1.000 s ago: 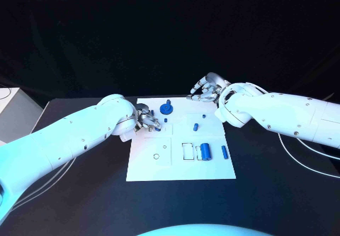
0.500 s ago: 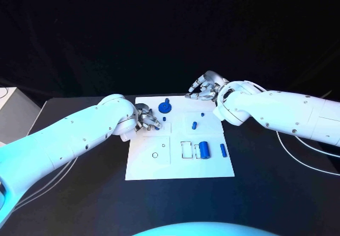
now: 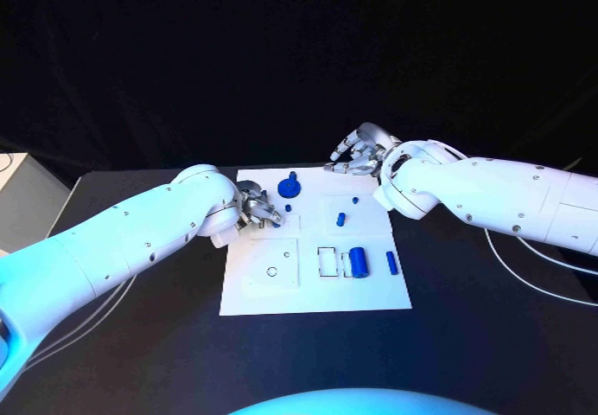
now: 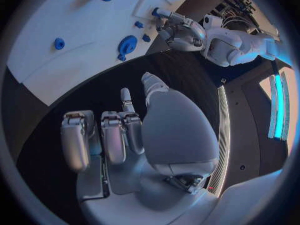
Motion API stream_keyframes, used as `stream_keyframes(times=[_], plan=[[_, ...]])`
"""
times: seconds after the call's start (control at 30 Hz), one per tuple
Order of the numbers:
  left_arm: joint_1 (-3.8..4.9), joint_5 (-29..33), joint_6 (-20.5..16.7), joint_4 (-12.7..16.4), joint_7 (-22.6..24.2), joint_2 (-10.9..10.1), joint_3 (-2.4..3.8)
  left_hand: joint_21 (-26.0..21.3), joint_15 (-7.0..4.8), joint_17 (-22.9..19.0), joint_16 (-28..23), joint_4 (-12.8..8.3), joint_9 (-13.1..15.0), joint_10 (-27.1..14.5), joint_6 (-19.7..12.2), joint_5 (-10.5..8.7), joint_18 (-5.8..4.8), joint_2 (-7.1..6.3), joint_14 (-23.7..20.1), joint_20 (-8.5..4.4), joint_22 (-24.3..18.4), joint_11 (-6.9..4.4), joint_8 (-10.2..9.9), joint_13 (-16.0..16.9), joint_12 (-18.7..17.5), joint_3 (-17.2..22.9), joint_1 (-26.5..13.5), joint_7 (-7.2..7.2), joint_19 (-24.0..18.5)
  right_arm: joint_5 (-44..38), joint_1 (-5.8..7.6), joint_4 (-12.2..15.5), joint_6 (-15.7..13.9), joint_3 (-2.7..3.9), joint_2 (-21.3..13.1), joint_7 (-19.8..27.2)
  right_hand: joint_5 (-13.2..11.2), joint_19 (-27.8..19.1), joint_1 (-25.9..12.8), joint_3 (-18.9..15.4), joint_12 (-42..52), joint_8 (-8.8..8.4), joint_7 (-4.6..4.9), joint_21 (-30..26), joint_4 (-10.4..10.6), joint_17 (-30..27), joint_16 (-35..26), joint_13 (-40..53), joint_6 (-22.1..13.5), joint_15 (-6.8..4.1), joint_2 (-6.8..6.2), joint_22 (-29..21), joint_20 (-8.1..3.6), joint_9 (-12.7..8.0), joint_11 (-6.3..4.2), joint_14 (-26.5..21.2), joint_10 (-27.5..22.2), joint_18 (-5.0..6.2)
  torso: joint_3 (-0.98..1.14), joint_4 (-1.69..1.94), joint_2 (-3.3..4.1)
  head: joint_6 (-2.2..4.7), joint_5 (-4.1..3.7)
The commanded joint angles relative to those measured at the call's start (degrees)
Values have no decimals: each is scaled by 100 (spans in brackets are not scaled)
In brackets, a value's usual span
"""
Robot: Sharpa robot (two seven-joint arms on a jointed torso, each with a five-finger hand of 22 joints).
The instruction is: Assemble the parts on the task board
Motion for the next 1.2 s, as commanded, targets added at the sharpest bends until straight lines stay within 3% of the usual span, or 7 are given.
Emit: stream_keyframes(times=[0.03,0.3,0.8,1.2], plan=[[-16,-26,116,-10,6,6,-13,4,-26,1509,19,17,4,-19,194,-24,-68,-75,606,10,511,-5,-40,-6,-26,-61,-2,-245,11,-58,-2,10,63,0,-2,18,27,452,-80,-35,-26,21,4,-28,-6,1454,17,1356,-52,-26,6,1271,-33,11,2,584,445,4,-2,1,2,11,6],[-17,-78,42,24,3,-45,-14,-19,-32,1509,19,474,35,-66,243,-29,-60,-225,606,-2,484,-8,-100,-46,-71,-676,-224,-254,-8,-58,-2,11,57,0,-10,25,26,446,-86,-37,-38,21,4,-41,-5,1441,12,1347,-55,-26,4,1262,-33,14,2,581,436,7,-5,-2,2,46,9],[-14,-131,-158,301,-3,-335,21,-105,-12,1509,19,1023,144,-274,70,-13,-26,-406,606,4,341,39,-132,-300,-247,-1373,-198,-188,-102,-58,-5,-4,43,0,-22,36,24,442,-96,-42,-42,20,5,-52,-4,1434,10,1344,-63,-26,2,1255,-33,19,2,580,433,10,-5,5,-4,124,-4],[-13,224,-317,474,46,-451,173,-247,53,1449,-18,1492,218,-584,-159,-21,31,-429,584,56,102,123,-177,-661,-473,-1815,-17,-96,-269,-58,-14,-5,42,0,-31,38,24,442,-96,-42,-42,20,5,-52,-4,1434,10,1344,-63,-26,2,1255,-33,19,2,580,433,10,-6,0,8,160,2]])
